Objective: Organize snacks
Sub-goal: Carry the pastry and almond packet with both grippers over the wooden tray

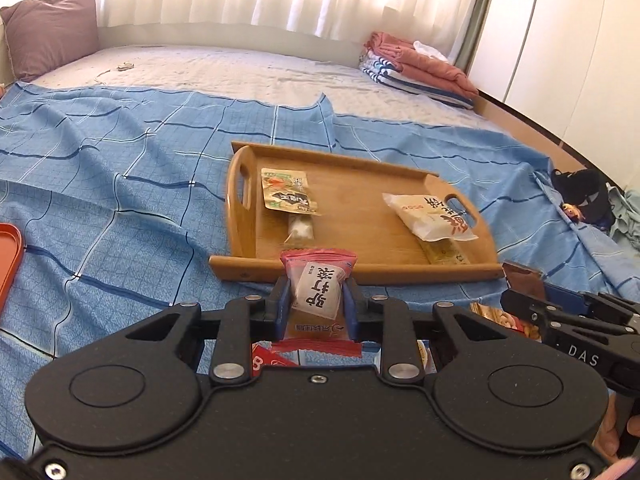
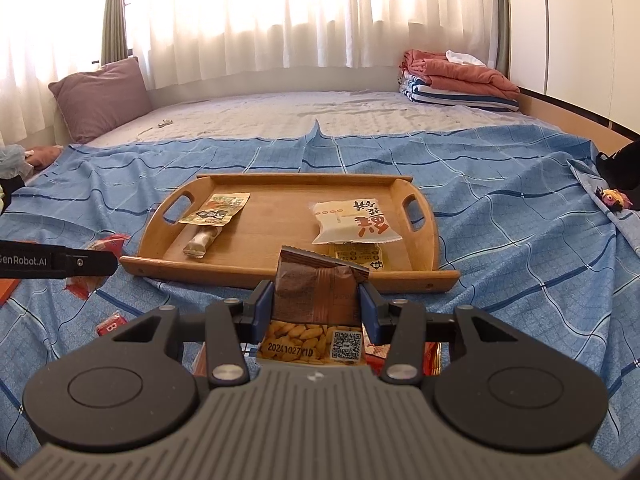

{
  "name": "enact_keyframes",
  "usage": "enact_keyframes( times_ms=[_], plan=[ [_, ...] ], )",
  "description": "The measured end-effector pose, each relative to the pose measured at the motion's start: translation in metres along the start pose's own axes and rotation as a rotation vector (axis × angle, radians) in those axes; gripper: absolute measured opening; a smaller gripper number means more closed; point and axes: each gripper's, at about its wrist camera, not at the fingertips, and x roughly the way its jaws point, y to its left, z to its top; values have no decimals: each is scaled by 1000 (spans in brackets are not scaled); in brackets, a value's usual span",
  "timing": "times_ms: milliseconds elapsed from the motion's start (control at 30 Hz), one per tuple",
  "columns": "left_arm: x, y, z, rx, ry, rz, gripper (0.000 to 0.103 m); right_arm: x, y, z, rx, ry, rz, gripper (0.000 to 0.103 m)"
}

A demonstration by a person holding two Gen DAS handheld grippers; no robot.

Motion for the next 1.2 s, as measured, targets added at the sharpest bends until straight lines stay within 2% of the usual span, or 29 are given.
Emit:
enact_keyframes(
  times_ms=[267, 467, 600, 867, 1200],
  plan=[
    [5, -7, 11, 35, -17, 45, 26, 7, 0, 12, -4, -8, 22, 51],
    [19, -12, 34, 47, -32, 59, 26, 21, -4, 36, -5, -12, 31, 51],
    [32, -18, 51, 71, -41, 66, 26, 39, -14, 56, 24, 19, 46, 51],
    [75, -26, 93, 85, 1, 91, 26, 94, -35, 96, 98, 106, 73, 51],
    [148, -31, 126, 61, 71, 108, 26, 153, -38, 125, 45, 156, 15, 51]
  ],
)
